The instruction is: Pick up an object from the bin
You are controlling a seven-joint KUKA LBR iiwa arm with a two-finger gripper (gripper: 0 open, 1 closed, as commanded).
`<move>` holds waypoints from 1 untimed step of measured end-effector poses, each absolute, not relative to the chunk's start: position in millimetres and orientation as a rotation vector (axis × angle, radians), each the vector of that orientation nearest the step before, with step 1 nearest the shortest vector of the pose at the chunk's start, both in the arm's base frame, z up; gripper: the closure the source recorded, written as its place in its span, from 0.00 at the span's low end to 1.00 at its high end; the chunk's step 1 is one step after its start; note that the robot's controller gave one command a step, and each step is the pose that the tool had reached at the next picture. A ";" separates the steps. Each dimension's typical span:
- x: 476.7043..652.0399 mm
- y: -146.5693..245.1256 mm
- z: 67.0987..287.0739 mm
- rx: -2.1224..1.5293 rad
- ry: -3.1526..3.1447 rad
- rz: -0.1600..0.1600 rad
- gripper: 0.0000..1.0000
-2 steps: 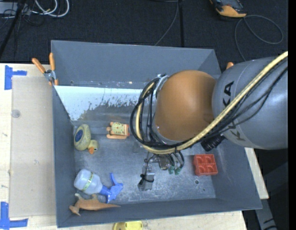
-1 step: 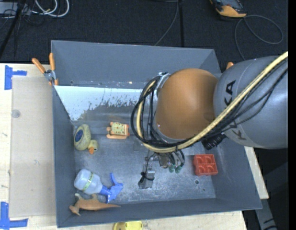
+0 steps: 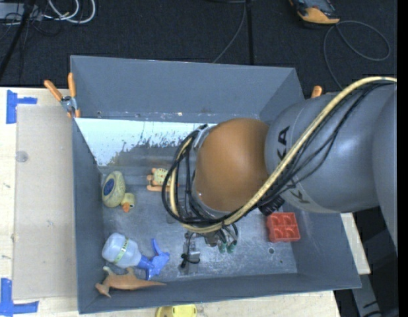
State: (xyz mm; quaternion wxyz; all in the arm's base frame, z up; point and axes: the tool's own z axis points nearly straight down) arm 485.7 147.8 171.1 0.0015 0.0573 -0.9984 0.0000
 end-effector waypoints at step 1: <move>469.3 189.6 158.5 0.476 -3.101 0.000 0.00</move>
Offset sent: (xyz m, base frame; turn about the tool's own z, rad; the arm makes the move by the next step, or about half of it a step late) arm -0.0075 0.0357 -0.0120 -0.3492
